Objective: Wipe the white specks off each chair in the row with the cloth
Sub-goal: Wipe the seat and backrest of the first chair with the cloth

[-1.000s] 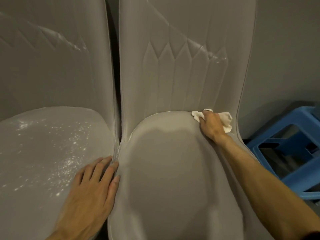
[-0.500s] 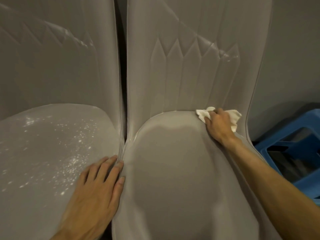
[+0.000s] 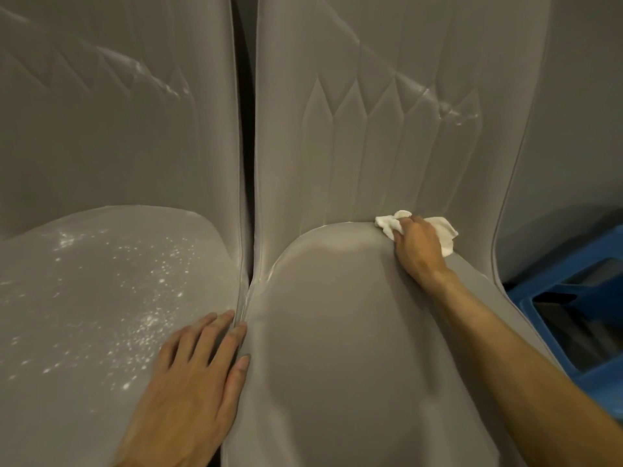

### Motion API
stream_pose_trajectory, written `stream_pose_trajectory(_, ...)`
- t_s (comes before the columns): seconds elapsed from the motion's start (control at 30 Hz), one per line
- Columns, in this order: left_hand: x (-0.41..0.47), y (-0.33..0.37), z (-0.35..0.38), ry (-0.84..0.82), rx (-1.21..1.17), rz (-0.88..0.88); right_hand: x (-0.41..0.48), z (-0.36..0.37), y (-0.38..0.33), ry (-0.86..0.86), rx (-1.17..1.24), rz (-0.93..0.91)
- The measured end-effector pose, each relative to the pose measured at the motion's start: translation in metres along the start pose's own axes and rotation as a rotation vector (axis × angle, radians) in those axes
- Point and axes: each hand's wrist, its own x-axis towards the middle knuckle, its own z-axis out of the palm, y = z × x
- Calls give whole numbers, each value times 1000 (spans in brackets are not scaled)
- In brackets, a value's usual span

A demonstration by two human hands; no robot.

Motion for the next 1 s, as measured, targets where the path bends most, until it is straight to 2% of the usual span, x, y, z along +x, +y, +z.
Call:
stream_pose_trajectory(0.07, 1, 1, 1, 13, -2, 0, 6, 14, -18, 16, 87, 104)
stream_pose_trajectory(0.13, 2, -1, 2, 20, -3, -1, 14, 36, -44, 42, 138, 119)
stream_pose_trajectory(0.17, 1, -1, 2, 22, 0, 1, 15, 50, -55, 27, 150, 81)
stream_pose_trajectory(0.23, 1, -1, 2, 22, 5, 8, 15, 65, -76, -123, 143, -6)
stream_pose_trajectory(0.3, 0, 0, 3, 22, 5, 9, 16, 58, -81, -223, -8, -153)
stream_pose_trajectory(0.37, 0, 1, 3, 22, 9, 7, 17, 48, -64, -150, -12, -226)
stream_pose_trajectory(0.43, 1, 3, 2, 16, 13, 3, 17, 43, -42, -80, -40, -168)
stream_pose_trajectory(0.5, 1, 4, 1, 2, 11, 0, 18, 53, -47, -80, -45, -68)
stream_pose_trajectory(0.57, 1, 2, -1, -12, 11, 5, 14, 70, -81, -101, 32, -71)
stream_pose_trajectory(0.63, 0, 0, -3, -33, 18, 12, 5, 81, -106, -116, 60, -180)
stream_pose_trajectory(0.73, -2, -1, -3, -49, 22, 12, 4, 65, -98, -223, 125, -327)
stream_pose_trajectory(0.9, 0, 2, -4, -63, 23, 3, 15, 52, -86, -207, -10, -153)
stream_pose_trajectory(1.0, 0, 2, -7, -75, 13, -3, -13, 63, -127, -235, 94, -248)
